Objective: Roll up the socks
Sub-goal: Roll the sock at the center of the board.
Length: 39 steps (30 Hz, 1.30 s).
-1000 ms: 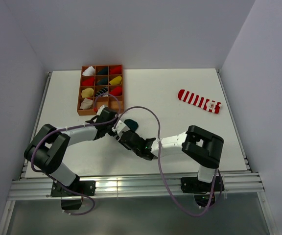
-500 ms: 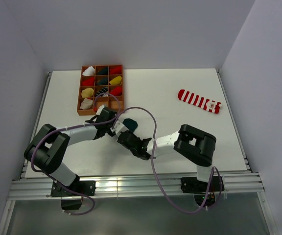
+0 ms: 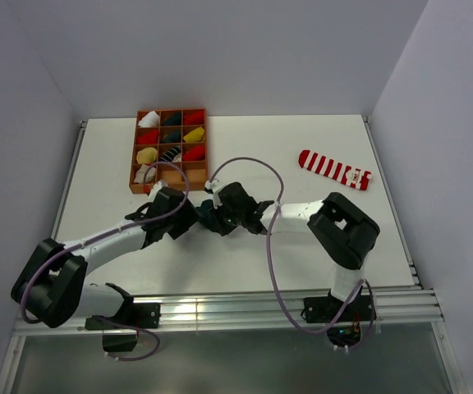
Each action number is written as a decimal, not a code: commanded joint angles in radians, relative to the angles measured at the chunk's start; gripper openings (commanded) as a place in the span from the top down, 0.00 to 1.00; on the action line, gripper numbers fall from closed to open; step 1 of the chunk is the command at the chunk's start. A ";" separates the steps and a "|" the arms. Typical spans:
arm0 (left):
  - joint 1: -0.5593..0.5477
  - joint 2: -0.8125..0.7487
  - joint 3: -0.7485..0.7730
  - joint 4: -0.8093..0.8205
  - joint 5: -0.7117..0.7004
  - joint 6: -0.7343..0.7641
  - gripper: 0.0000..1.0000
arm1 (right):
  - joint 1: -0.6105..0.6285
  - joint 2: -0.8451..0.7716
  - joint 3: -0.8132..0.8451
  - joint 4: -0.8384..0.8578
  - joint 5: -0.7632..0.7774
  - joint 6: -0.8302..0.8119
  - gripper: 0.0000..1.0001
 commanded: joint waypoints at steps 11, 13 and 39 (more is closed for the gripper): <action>0.021 -0.069 -0.065 0.029 -0.033 -0.066 0.29 | -0.060 0.104 0.177 -0.272 -0.456 0.085 1.00; 0.021 -0.060 -0.080 0.031 -0.030 -0.081 0.29 | -0.074 0.130 0.202 -0.286 -0.479 0.096 1.00; 0.030 0.100 -0.154 -0.010 0.013 -0.016 1.00 | -0.101 0.045 0.136 -0.135 -0.357 0.150 0.76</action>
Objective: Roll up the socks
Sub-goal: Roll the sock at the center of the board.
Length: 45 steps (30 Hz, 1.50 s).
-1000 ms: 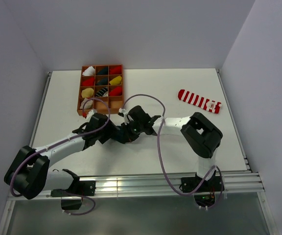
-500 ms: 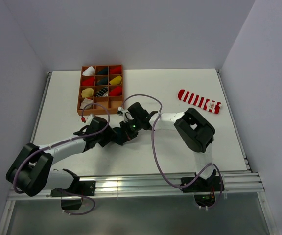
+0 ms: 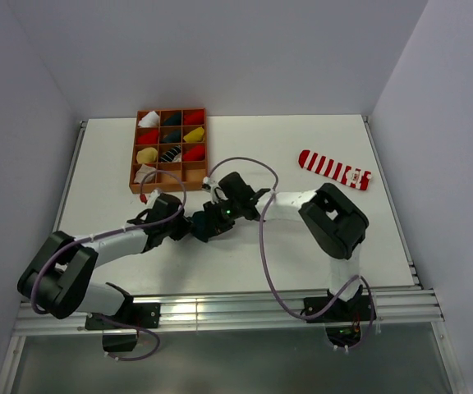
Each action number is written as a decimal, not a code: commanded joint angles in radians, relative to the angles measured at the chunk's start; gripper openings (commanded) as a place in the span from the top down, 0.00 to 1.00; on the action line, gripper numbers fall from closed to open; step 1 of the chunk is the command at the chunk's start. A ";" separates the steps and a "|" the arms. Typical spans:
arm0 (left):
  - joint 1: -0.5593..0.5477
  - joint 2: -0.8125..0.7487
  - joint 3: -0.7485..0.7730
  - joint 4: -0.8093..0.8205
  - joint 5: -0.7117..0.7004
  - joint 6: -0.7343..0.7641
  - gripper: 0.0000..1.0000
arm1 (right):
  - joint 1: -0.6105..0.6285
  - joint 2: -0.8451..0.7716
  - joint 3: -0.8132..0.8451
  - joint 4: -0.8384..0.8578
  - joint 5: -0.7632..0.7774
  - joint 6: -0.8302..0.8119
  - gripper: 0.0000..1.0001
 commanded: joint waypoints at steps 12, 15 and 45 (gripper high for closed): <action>0.006 0.178 0.044 -0.162 0.098 0.171 1.00 | 0.317 -0.374 -0.273 0.317 0.913 -0.299 0.41; 0.006 0.191 0.062 -0.169 0.123 0.193 1.00 | 0.357 -0.310 -0.245 0.318 1.022 -0.342 0.41; 0.006 0.160 0.101 -0.160 0.169 0.280 0.90 | 0.357 -0.067 -0.233 0.319 1.027 -0.354 1.00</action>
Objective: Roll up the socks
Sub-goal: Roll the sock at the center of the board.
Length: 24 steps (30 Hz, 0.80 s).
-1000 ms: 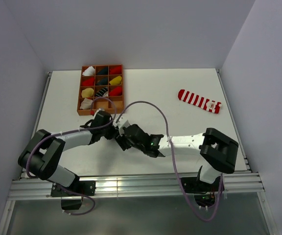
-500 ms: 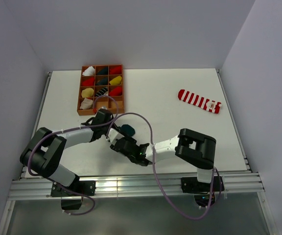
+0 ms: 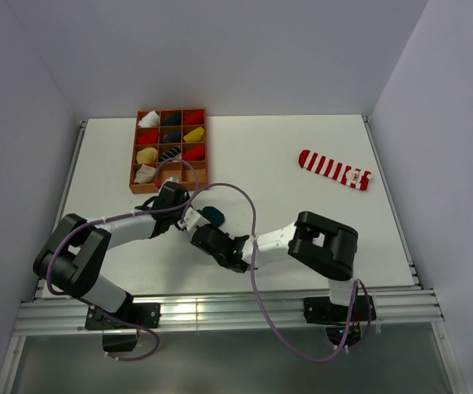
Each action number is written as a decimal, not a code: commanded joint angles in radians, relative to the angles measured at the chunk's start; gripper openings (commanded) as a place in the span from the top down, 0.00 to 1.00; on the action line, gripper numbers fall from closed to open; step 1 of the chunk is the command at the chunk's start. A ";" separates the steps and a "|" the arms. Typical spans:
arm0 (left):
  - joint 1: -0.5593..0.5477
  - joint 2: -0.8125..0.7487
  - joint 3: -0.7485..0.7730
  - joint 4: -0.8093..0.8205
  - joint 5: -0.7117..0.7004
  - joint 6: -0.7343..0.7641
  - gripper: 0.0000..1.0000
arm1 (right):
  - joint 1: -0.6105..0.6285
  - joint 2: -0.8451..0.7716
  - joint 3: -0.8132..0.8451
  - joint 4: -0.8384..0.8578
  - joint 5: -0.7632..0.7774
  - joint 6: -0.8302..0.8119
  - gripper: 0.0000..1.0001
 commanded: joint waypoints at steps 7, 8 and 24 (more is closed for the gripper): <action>-0.015 -0.063 -0.025 -0.219 -0.019 0.036 0.52 | -0.188 -0.100 -0.044 -0.120 -0.489 0.193 1.00; -0.015 -0.090 -0.030 -0.224 -0.027 0.032 0.49 | -0.215 -0.108 -0.046 -0.122 -0.527 0.212 1.00; 0.014 -0.459 -0.223 -0.164 -0.101 -0.131 0.29 | -0.427 0.064 0.207 -0.367 -1.172 0.320 1.00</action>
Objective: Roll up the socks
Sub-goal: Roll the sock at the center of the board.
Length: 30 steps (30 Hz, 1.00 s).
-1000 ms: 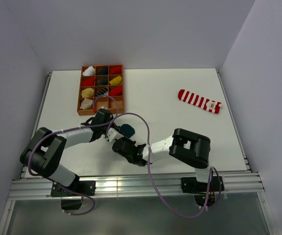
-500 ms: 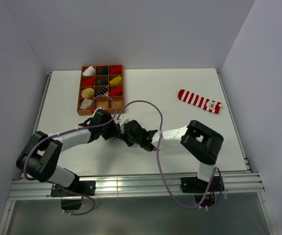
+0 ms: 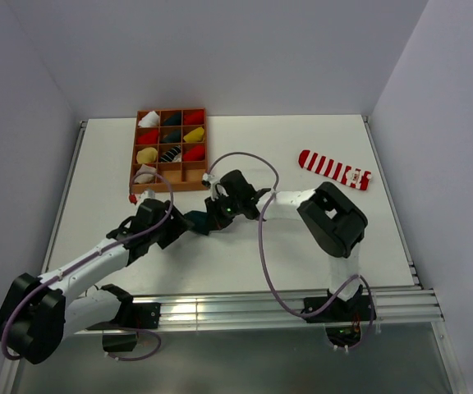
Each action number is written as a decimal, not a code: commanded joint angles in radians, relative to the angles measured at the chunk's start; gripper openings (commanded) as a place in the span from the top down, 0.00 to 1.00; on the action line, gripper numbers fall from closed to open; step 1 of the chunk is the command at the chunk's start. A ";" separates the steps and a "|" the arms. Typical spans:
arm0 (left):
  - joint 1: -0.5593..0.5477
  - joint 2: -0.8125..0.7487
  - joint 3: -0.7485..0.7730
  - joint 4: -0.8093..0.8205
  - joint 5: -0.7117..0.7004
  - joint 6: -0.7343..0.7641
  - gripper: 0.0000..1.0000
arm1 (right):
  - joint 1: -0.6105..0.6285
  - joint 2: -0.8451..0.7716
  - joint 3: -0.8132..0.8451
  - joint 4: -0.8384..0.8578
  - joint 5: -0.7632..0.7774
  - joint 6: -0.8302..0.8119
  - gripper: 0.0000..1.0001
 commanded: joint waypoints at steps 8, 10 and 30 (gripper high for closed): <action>0.004 0.025 -0.061 0.084 -0.064 -0.104 0.30 | 0.004 0.115 0.146 -0.196 -0.124 0.008 1.00; 0.004 0.019 -0.067 0.090 -0.106 -0.122 0.30 | 0.004 0.119 0.157 -0.204 -0.130 0.009 1.00; 0.038 0.232 -0.077 0.351 0.025 -0.110 0.30 | 0.005 0.130 0.122 -0.132 -0.193 0.093 1.00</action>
